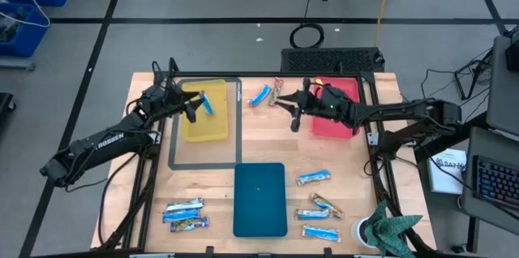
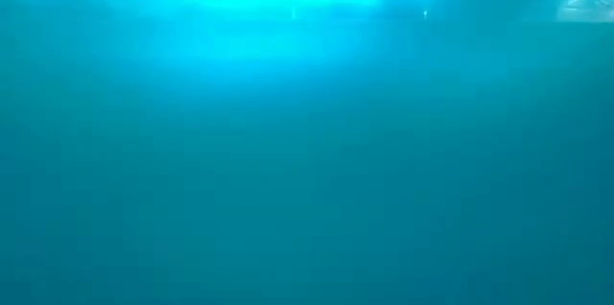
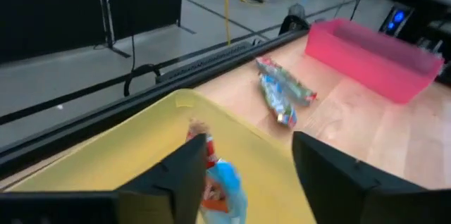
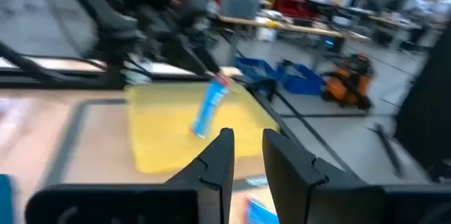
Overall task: Pick and place Granola Bars by type
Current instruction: Put the red granola bar into the yellow bin
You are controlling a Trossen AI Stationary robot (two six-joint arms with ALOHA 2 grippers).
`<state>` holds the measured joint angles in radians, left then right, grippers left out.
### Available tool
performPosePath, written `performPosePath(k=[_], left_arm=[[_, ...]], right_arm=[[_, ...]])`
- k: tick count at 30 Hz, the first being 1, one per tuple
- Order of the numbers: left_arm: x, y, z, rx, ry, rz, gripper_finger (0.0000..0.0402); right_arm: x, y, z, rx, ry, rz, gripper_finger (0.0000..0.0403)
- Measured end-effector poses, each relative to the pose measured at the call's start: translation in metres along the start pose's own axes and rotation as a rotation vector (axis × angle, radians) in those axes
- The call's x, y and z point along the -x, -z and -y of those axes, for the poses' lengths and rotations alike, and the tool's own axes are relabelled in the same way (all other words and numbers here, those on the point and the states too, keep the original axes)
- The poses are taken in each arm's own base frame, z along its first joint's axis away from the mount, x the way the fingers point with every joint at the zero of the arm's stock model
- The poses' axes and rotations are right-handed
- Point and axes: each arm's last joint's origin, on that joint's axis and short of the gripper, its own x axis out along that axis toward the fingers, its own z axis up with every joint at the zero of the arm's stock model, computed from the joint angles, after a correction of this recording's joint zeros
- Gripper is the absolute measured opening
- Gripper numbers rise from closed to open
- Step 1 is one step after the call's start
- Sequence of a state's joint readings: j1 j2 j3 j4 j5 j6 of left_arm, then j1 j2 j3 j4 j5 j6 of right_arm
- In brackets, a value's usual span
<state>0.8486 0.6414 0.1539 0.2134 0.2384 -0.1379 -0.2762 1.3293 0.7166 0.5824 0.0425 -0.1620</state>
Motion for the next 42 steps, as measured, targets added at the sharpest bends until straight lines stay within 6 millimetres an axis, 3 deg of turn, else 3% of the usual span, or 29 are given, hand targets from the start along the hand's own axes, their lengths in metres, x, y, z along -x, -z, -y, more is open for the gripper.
performPosePath(k=[6,10,13,18,21,26,29,33,42], left_arm=[[0.001,-0.011,0.004,0.030,0.087,0.098,0.0280],[0.002,-0.023,0.009,0.036,0.184,0.119,0.0313],[0.002,-0.028,0.013,0.042,0.229,0.131,0.0331],[0.002,-0.031,0.018,0.010,0.249,0.155,0.0339],[0.001,-0.030,0.020,0.000,0.242,0.157,0.0340],[0.001,-0.030,0.023,-0.011,0.254,0.156,0.0340],[0.001,-0.030,0.025,-0.033,0.262,0.156,0.0340],[0.001,-0.029,0.027,-0.051,0.272,0.156,0.0340],[0.001,-0.028,0.030,-0.089,0.292,0.154,0.0340]], right_arm=[[0.000,0.010,0.014,-0.018,0.123,-0.111,0.0070],[-0.009,0.006,0.038,-0.156,0.143,-0.330,0.0070],[-0.025,-0.005,0.057,-0.186,0.141,-0.479,0.0070],[-0.069,-0.017,0.080,-0.177,0.134,-0.685,0.0070],[-0.098,0.001,0.087,-0.150,0.106,-0.863,0.0070],[-0.130,0.034,0.105,-0.202,0.133,-0.994,0.0071],[-0.137,0.051,0.116,-0.235,0.155,-1.040,0.0076],[-0.143,0.058,0.125,-0.325,0.174,-1.040,0.0097],[-0.142,0.066,0.122,-0.496,0.149,-1.084,0.0207]])
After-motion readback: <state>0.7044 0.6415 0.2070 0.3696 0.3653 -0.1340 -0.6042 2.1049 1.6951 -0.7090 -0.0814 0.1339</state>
